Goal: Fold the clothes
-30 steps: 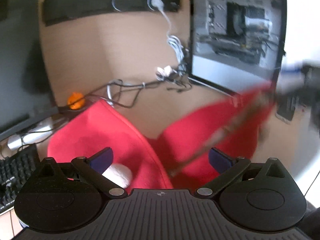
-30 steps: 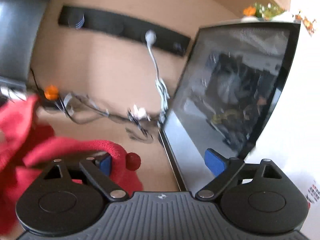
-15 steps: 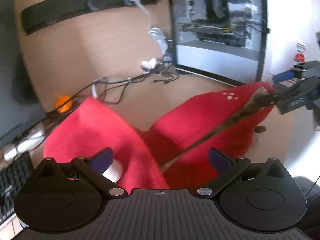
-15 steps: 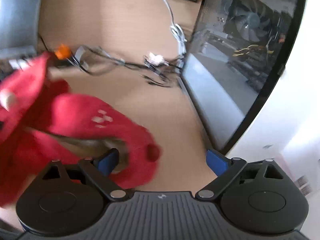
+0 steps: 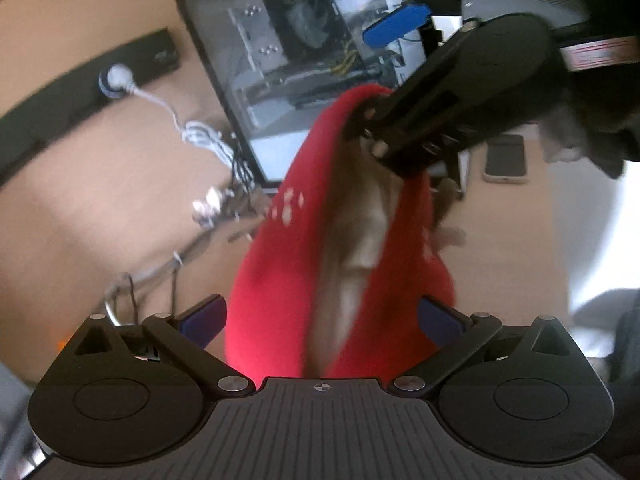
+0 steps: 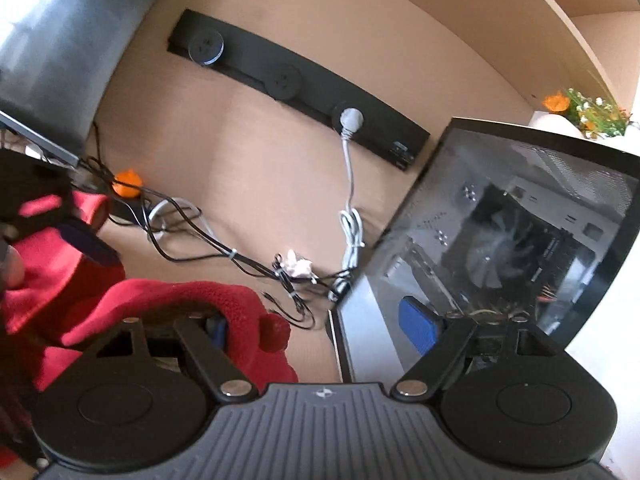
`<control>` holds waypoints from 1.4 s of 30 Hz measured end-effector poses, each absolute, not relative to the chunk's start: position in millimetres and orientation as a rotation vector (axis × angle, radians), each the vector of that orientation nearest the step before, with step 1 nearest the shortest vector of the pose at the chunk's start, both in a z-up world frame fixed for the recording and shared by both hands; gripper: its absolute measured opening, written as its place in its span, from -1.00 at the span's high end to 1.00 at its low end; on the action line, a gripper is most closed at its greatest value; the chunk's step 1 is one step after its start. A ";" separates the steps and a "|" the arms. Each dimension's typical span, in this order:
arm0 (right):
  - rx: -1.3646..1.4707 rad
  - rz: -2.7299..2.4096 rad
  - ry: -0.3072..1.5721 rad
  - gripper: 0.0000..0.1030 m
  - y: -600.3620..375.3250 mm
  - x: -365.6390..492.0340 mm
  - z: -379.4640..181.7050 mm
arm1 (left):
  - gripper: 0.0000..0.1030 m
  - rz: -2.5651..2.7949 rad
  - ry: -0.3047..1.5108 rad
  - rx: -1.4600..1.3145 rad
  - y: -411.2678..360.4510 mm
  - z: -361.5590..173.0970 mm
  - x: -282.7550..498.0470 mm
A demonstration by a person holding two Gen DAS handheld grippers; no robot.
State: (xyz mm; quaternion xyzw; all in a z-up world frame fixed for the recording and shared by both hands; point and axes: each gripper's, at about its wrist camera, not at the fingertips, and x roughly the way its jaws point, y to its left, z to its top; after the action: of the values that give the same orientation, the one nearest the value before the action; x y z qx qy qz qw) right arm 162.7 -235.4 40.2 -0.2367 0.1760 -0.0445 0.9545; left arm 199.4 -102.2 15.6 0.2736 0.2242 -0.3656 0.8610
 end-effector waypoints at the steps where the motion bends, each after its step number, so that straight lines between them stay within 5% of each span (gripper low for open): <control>1: -0.474 -0.084 0.359 -0.58 -237.6 163.8 39.7 | -1.00 -0.774 0.466 0.578 -106.2 14.9 202.7; 12: -0.433 -0.079 0.391 -0.58 -262.0 174.8 30.1 | -0.99 -0.839 0.431 0.611 -147.3 1.1 235.5; 14: -0.418 -0.081 0.407 -0.58 -267.0 176.5 26.8 | -0.77 -0.846 0.433 0.625 -153.4 -4.0 236.9; 16: -0.378 -0.073 0.430 -0.58 -275.2 176.9 24.2 | -0.05 -0.830 0.444 0.654 -159.7 -10.4 239.1; 19: -0.246 -0.025 0.461 -0.72 -295.4 165.5 26.1 | 0.41 -0.788 0.465 0.672 -166.1 -19.6 247.1; 21: -0.137 -0.052 0.476 -0.91 -313.9 151.5 25.7 | 0.54 -0.769 0.483 0.653 -166.2 -20.7 254.0; 32: 0.028 -0.187 0.732 -0.90 -315.5 178.8 -73.4 | 0.62 -0.717 0.566 0.465 -148.3 -2.4 277.3; 42: -0.015 0.177 0.327 -0.87 -241.3 213.0 -6.9 | 0.65 -0.562 0.512 0.183 -57.1 73.3 216.8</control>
State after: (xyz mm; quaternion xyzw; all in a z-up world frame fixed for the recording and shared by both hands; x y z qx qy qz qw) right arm 213.0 -241.3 -6.9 -0.0073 0.1628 0.0882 0.9827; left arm 216.8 -57.1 73.3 0.0892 0.2493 -0.2741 0.9245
